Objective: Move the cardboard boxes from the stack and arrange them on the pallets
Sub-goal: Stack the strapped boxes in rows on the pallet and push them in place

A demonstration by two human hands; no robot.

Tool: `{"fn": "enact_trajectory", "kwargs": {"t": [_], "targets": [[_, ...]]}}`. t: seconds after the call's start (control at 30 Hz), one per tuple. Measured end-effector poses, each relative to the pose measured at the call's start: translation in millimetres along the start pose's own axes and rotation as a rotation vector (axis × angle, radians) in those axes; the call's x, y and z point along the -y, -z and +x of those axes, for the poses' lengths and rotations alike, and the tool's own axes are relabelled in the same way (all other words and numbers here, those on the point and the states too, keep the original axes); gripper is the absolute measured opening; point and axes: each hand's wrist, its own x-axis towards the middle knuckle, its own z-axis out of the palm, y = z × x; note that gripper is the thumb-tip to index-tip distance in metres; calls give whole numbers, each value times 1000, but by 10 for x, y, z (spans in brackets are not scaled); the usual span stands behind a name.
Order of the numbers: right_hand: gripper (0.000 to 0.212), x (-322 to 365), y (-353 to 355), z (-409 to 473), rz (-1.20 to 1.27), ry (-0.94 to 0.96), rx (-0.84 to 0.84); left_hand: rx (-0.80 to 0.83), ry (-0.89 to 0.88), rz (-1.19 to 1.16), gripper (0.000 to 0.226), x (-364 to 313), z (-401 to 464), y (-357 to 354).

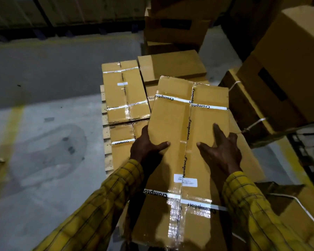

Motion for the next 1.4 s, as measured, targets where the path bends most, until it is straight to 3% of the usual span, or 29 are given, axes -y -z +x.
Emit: {"fn": "enact_trajectory", "kwargs": {"t": [0.27, 0.57, 0.73, 0.9, 1.1, 1.27, 1.4], "targets": [[102, 77, -157, 496, 38, 32, 46, -110, 34, -69, 88, -58, 266, -51], [102, 500, -389, 627, 75, -13, 32, -75, -20, 53, 88, -123, 717, 390], [102, 1299, -778, 858, 48, 2, 12, -31, 6, 15, 102, 247, 1324, 1040], [105, 2233, -1364, 1414, 20, 39, -7, -85, 2, -35, 95, 711, 2072, 1689], [110, 3233, -1893, 2351, 4, 91, 15, -134, -48, -29, 101, 1039, 3119, 2275], [110, 3799, -2173, 3192, -58, 156, 38, -163, -56, -61, 107, 1183, 3910, 2508], [117, 3986, -2333, 3709, -69, 218, 154, -100, -50, -174, 104, 1344, 4341, 2614]]}}
